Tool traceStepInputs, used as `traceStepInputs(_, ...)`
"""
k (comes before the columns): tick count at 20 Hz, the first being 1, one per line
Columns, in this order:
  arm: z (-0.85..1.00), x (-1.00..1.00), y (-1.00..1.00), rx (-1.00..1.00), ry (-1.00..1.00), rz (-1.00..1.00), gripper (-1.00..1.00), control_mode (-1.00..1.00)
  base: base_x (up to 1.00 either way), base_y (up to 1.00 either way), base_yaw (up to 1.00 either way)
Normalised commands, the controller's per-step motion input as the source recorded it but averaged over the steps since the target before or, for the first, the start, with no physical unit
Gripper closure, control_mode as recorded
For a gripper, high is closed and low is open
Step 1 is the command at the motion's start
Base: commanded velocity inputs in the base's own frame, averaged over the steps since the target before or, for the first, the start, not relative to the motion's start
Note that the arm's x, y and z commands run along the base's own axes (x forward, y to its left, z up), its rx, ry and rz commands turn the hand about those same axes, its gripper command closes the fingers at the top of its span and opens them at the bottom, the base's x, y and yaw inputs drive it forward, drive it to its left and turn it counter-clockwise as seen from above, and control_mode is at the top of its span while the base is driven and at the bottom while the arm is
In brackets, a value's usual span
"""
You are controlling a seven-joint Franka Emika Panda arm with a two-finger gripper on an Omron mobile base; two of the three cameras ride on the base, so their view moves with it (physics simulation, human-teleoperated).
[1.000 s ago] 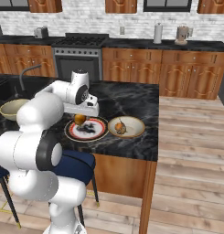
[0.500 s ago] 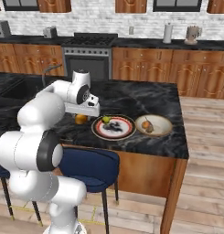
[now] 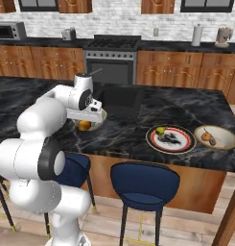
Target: Take the fruits from the plate on the dining counter and place two fruits in each bowl.
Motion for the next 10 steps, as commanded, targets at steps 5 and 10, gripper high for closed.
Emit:
traceStepInputs(5, 0.00, 0.00, 0.00, 0.00, 0.00, 0.00, 1.00, 1.00, 0.44, 0.20, 0.00)
traceStepInputs(10, 0.00, 0.00, 0.00, 0.00, 0.00, 0.00, 1.00, 1.00, 0.52, 0.16, 0.00)
